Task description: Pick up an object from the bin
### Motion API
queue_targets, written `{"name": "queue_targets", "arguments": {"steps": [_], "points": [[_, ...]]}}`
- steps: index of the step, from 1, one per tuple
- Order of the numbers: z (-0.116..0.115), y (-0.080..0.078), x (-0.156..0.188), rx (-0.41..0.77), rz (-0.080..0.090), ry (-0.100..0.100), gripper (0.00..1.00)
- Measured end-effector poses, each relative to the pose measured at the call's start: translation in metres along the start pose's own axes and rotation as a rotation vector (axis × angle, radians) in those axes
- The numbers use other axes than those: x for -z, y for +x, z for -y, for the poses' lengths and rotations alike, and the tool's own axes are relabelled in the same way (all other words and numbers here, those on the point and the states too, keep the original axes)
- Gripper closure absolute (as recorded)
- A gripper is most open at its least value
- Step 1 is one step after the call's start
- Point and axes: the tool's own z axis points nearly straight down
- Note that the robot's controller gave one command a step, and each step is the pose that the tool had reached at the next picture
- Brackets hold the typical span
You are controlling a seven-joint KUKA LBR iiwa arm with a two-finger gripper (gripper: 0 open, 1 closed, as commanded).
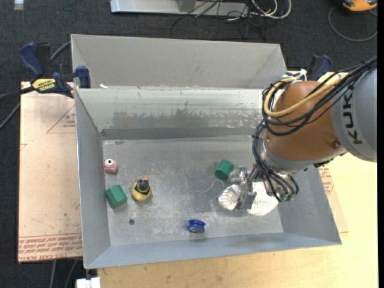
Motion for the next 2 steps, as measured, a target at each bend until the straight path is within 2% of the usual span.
{"name": "queue_targets", "arguments": {"steps": [1,2], "points": [[0.000,0.000,0.000,-0.001,0.000,0.000,1.00],[-0.003,0.000,0.168,-0.083,0.004,0.000,1.00]]}}
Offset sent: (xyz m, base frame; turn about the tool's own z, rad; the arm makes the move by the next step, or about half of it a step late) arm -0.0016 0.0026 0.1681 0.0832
